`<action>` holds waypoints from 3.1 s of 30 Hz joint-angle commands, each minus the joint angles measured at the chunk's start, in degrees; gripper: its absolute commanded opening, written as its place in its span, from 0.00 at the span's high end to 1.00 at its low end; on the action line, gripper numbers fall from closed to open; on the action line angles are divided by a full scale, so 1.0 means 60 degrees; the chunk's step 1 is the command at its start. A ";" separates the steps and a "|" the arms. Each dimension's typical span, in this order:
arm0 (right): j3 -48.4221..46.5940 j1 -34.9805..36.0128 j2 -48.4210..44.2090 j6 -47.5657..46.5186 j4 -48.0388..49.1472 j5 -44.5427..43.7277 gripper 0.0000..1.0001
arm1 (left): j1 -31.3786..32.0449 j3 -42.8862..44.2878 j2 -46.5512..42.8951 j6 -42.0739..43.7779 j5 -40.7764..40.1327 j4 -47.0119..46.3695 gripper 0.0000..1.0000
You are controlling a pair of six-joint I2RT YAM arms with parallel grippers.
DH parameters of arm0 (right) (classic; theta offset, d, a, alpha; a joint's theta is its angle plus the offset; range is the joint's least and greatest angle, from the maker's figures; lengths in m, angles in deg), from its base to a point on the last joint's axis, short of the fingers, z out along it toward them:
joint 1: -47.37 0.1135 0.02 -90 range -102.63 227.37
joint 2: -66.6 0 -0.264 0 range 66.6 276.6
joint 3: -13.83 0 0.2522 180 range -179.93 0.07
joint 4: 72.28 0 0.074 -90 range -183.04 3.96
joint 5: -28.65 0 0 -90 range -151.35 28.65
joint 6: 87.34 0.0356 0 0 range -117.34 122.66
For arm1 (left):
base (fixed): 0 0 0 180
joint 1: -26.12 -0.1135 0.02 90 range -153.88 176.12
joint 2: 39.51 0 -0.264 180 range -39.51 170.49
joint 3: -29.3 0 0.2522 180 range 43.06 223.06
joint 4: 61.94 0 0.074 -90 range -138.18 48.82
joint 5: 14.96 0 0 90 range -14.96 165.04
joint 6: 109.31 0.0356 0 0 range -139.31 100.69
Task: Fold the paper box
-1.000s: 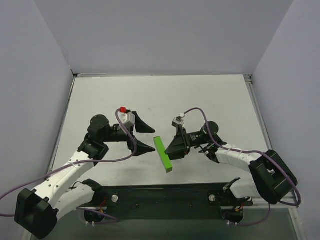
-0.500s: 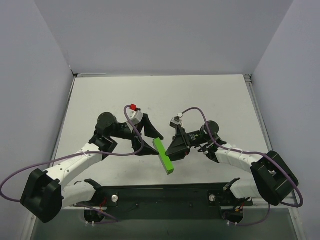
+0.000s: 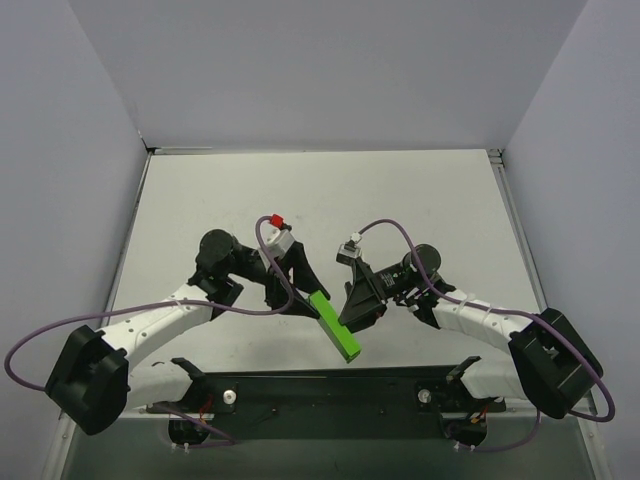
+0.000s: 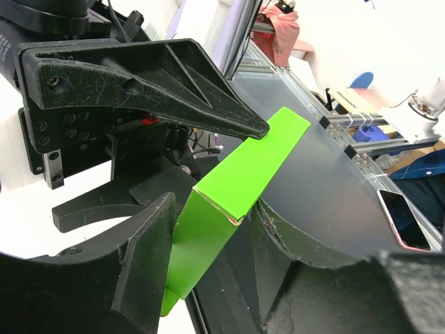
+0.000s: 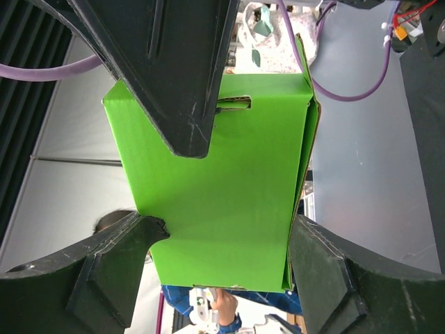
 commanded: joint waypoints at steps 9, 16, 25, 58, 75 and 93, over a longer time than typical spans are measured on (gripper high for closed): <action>-0.0246 -0.0778 -0.0351 0.0190 0.3856 -0.1000 0.59 | 0.0737 -0.0385 0.0607 -0.2667 0.0186 -0.2933 1.00; 0.0004 -0.1541 -0.0717 -0.0438 0.2892 -0.1088 0.10 | 0.0869 -0.0444 0.0754 -0.3006 0.0142 -0.3333 1.00; -0.0390 -0.2609 -0.2663 -0.6746 -0.5313 -0.1584 0.00 | 0.0972 -0.0429 0.1060 -0.2964 -0.0150 -0.3144 1.00; -0.0948 -0.0032 -0.2754 -1.2174 -1.2141 -0.5117 0.67 | 0.0327 0.1739 0.2014 0.2928 -0.1953 0.7099 1.00; -0.0011 -0.5020 -0.2010 -0.9466 -1.0590 -0.7548 0.84 | -0.3379 0.1812 -0.0183 0.2457 -0.6464 0.7475 0.03; -0.2017 -0.8089 0.3164 -1.0005 -0.9401 -0.8880 0.36 | -0.3350 0.1958 -0.0770 0.3189 -0.7255 0.8941 0.03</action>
